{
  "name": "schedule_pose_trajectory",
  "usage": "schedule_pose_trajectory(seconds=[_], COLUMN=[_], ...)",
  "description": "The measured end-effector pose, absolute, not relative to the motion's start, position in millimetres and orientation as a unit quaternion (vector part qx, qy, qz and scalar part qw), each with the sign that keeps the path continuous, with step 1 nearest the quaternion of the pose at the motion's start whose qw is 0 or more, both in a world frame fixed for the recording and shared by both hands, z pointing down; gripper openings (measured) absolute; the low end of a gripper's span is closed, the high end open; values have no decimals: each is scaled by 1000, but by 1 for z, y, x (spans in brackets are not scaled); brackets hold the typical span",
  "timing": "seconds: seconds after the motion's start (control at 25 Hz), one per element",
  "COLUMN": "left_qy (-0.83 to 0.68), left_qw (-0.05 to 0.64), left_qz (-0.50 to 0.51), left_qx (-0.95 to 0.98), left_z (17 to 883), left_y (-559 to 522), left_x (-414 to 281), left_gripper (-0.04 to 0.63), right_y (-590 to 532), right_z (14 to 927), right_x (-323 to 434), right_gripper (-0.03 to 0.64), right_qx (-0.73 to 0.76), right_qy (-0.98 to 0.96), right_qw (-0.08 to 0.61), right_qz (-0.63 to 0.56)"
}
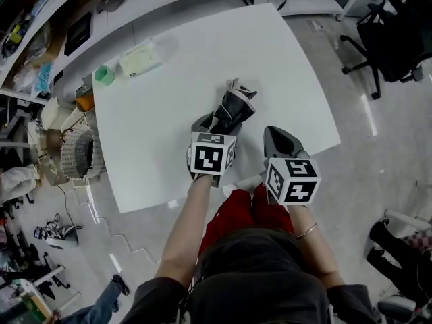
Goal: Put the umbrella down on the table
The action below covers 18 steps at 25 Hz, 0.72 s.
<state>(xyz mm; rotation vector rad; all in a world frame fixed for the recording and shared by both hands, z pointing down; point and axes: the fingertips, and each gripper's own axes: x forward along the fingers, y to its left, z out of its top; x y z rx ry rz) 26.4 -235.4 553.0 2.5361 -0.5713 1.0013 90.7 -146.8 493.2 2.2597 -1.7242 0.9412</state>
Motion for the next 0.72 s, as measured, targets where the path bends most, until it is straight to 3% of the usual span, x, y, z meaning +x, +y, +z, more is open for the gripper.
schedule_pose_trajectory(seconds=[0.6, 0.72], left_qy=[-223, -233], left_qw=[181, 183], left_qz=[271, 244], left_qx=[919, 923], left_z=[501, 486], left_y=[-241, -244], left_x=[15, 9], left_gripper=[314, 278], right_y=[-149, -149], right_z=[472, 467], right_x=[86, 83], right_gripper=[18, 18], right_qx=[755, 754], right_qy=[-585, -589], right_qw=[66, 64], right_qz=[290, 284])
